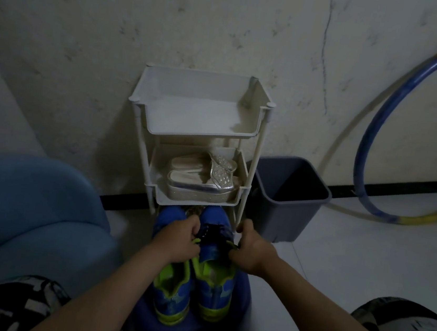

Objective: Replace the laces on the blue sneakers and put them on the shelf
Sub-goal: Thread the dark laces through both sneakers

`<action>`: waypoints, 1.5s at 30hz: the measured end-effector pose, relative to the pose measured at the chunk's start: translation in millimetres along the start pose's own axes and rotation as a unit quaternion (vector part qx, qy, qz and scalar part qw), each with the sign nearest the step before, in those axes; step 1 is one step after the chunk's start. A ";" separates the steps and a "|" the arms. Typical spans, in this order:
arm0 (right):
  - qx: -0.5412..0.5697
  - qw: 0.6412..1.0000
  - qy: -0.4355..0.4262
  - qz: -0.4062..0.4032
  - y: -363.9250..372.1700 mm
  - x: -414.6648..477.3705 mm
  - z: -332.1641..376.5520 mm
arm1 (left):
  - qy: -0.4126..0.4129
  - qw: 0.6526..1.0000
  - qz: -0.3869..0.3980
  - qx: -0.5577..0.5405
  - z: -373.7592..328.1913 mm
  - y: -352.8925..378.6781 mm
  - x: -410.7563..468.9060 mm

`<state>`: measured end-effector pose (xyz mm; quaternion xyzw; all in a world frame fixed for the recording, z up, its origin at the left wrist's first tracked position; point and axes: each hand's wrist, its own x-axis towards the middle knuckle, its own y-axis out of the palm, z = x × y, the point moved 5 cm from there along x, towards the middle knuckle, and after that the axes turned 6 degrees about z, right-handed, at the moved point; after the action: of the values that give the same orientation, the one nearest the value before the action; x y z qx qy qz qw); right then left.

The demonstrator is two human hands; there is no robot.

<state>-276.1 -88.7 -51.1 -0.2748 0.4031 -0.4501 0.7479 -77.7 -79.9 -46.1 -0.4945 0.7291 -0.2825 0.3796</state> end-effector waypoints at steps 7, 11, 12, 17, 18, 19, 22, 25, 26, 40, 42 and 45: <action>-0.343 0.898 -0.254 -0.107 18.7 -9.6 38.8 | 0.015 1.000 0.011 -0.007 -9.2 3.3 -1.8; -0.413 0.885 -0.181 -0.113 27.9 -1.7 42.7 | 0.016 1.000 -0.006 -0.003 -12.3 4.5 -2.3; -0.413 0.883 -0.180 -0.129 28.2 -1.8 46.5 | 0.017 1.000 -0.009 0.002 -12.7 4.0 -2.0; -0.308 0.908 -0.205 -0.197 15.6 -0.5 47.3 | 0.016 1.000 0.005 0.015 -8.5 2.1 -2.2; -0.292 0.910 -0.210 -0.208 14.4 -1.6 45.6 | 0.015 1.000 0.008 0.013 -8.1 2.3 -2.7; -0.282 0.911 -0.211 -0.216 14.8 -2.5 44.4 | 0.015 1.000 0.010 0.014 -8.6 2.0 -3.3; -0.290 0.906 -0.205 -0.229 18.6 1.6 37.6 | 0.022 0.999 0.002 0.050 -18.3 2.1 -5.7; -0.266 0.926 -0.180 -0.201 19.1 6.5 29.2 | 0.040 0.992 -0.025 0.118 -31.8 4.8 -8.7; -0.250 0.930 -0.183 -0.196 19.8 7.7 28.1 | 0.038 0.990 -0.033 0.134 -34.4 6.3 -8.2; -0.224 0.958 -0.121 -0.131 20.1 12.7 23.4 | 0.035 0.978 -0.074 0.194 -31.5 1.9 -6.5; -0.216 0.963 -0.102 -0.123 20.4 15.0 19.8 | 0.035 0.983 -0.061 0.171 -31.1 2.3 -6.8; -0.211 0.968 -0.085 -0.108 20.6 17.1 18.5 | 0.020 0.991 -0.039 0.123 -29.6 1.7 -5.1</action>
<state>-246.5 -93.9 -63.4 -0.5054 0.3916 -0.4083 0.6516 -102.1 -73.5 -29.7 -0.4664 0.6767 -0.3941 0.4113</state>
